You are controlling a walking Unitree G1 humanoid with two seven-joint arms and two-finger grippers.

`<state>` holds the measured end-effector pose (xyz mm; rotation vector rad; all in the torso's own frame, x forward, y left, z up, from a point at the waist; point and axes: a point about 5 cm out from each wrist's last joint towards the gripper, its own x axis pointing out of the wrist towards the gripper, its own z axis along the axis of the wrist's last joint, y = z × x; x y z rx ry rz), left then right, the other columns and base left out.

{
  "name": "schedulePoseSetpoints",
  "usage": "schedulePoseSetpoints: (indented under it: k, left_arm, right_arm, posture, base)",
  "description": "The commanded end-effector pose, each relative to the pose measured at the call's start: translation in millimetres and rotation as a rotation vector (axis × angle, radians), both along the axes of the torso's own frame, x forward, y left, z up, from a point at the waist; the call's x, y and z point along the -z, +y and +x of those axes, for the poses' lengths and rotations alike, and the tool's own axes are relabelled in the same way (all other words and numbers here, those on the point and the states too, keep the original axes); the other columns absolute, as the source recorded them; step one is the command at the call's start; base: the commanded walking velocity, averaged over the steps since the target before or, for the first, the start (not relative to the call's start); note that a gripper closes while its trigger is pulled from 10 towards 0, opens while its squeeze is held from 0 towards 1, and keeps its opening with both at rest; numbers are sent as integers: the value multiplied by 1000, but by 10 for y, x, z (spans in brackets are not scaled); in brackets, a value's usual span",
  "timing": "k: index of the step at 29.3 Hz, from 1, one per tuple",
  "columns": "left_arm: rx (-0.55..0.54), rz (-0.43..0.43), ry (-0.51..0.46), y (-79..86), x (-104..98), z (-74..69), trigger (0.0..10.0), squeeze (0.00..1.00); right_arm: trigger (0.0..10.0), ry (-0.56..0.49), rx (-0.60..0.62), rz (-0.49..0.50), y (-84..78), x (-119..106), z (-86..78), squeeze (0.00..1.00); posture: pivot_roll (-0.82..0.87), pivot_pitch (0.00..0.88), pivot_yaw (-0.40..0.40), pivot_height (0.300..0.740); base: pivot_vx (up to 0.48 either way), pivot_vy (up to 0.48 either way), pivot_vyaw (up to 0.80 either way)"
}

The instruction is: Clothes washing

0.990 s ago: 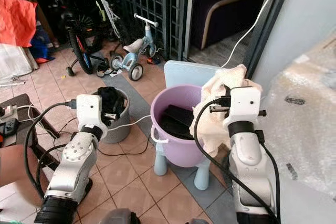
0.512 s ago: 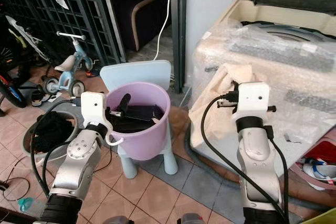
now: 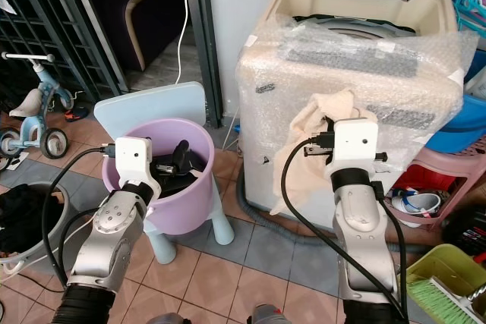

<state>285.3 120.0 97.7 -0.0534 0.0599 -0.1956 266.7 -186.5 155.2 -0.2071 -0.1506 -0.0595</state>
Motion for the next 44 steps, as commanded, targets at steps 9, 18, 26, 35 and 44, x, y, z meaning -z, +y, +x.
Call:
schedulePoseSetpoints:
  k: [9,18,26,35,44]
  left_arm:
    - [20,-6,-16,-5,-55,-2,10000,0]
    - [6,-1,-6,14,-37,-21,10000,0]
    - [11,4,-6,10,-35,-31,10000,0]
    - [4,-15,-2,5,-38,-33,10000,0]
    - [-6,-52,-60,21,-167,-4,10000,0]
  right_arm:
    - [10000,-17,-25,24,92,-9,-28,0]
    - [10000,-14,-37,24,111,-8,-8,0]
    - [10000,-8,-43,26,132,-5,-6,0]
    - [10000,-12,-47,19,127,-17,0,0]
    - [10000,-117,-152,-118,288,-223,39,0]
  posture:
    - [-124,42,83,740]
    - [-120,46,80,740]
    - [-122,50,78,740]
    - [-121,53,75,740]
    - [-123,50,75,740]
  base:
    - [229,-88,-536]
    - [118,-209,0]
    - [0,-240,-384]
    - [0,-141,-645]
    - [0,0,0]
